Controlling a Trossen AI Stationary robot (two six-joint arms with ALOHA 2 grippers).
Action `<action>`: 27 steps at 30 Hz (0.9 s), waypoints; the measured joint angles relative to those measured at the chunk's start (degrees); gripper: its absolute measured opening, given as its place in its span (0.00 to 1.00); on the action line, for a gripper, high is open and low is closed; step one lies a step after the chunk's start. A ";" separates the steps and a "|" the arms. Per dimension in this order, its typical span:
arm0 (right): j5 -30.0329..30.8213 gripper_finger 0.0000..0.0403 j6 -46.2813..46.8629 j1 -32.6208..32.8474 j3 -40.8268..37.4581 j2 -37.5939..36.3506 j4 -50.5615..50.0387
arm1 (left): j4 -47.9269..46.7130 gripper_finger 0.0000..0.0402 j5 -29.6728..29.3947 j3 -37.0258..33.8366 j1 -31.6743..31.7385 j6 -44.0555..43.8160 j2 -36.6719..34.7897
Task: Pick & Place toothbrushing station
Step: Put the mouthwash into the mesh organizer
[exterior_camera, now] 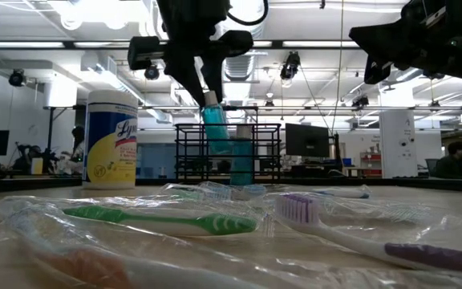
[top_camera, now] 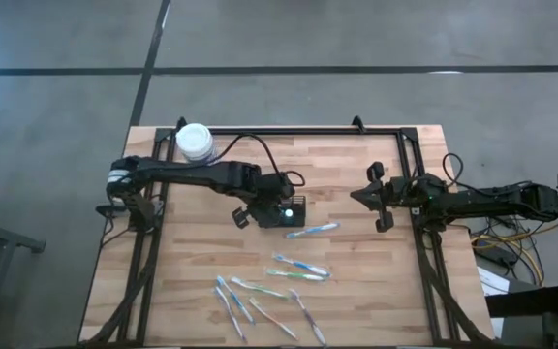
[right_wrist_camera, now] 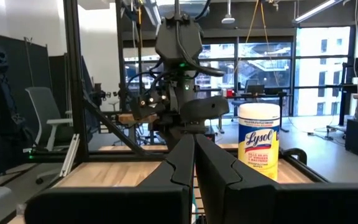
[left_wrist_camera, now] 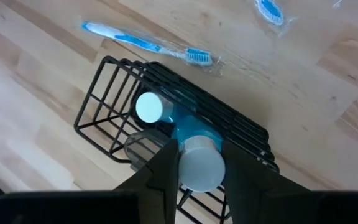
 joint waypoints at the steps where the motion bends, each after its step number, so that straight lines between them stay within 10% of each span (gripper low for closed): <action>1: 0.00 0.03 0.00 0.02 0.00 0.00 0.02 | 0.02 0.24 0.06 0.00 -0.02 0.00 0.13; 27: 0.02 0.03 -0.37 0.00 0.00 0.02 0.10 | 0.24 0.24 2.58 0.02 -0.04 0.02 3.68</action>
